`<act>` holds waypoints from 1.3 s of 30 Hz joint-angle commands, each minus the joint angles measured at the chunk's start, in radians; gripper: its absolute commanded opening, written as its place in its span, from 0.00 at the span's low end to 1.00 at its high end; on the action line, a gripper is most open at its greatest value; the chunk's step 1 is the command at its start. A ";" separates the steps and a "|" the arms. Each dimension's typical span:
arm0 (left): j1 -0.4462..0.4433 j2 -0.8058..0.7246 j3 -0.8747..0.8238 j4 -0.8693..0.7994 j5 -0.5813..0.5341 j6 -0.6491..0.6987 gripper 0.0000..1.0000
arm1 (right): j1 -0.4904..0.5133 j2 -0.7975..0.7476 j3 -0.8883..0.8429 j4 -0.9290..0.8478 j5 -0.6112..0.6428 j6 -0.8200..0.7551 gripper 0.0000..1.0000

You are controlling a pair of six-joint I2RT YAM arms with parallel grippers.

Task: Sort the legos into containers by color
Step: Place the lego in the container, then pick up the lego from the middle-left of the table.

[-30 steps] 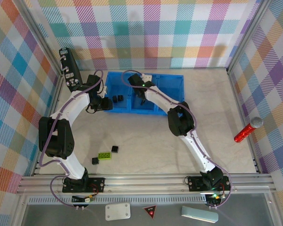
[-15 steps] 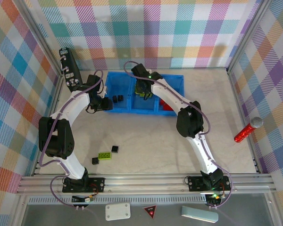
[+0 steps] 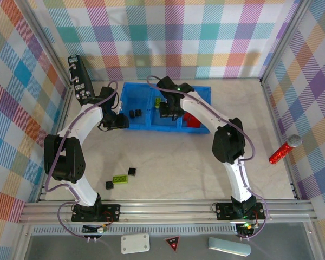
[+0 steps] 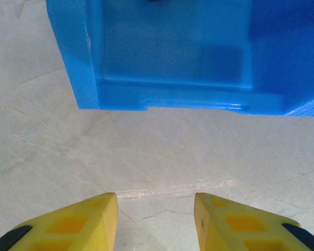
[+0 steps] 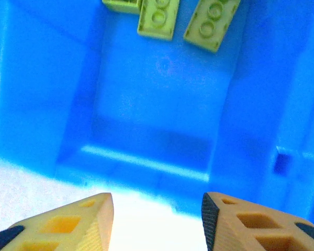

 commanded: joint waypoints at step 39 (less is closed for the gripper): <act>-0.464 -0.249 -0.482 -0.029 -0.143 -0.349 0.53 | 0.009 -0.486 -0.700 0.206 -0.100 -0.003 0.49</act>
